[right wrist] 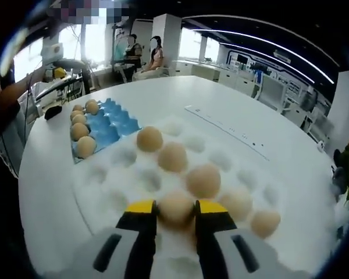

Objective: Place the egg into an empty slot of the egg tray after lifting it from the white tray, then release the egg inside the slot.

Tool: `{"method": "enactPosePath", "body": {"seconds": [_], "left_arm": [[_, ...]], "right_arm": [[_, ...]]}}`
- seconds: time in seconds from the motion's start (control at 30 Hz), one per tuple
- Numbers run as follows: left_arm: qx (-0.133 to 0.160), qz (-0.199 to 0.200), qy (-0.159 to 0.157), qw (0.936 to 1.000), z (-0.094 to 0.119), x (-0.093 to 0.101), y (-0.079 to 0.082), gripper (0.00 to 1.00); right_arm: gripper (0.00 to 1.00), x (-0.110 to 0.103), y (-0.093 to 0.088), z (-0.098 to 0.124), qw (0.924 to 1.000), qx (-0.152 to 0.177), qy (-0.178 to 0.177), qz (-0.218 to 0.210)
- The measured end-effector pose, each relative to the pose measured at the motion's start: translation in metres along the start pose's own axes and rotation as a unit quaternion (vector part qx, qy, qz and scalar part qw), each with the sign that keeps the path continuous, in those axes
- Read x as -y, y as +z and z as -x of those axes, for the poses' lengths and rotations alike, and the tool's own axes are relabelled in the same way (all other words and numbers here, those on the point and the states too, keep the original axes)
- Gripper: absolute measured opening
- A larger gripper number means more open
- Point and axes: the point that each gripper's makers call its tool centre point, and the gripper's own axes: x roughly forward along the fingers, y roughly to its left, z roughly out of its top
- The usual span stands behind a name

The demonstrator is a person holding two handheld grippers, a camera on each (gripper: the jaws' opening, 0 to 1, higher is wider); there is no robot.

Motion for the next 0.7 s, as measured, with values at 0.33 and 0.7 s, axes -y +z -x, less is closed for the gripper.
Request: {"method": "enactPosePath", "body": {"seconds": [0.33,0.7], "left_arm": [[-0.006,0.003,0.001,1.0,0.003,-0.002,-0.006,0.46],[-0.006,0.004,0.002,1.0,0.004,0.0,-0.007,0.46]], "right_arm": [[0.25,-0.004,0.028,0.016,0.9995,0.032,0.003,0.001],[0.25,-0.042,0.086,0.0,0.9945,0.088,0.05,0.025]]}}
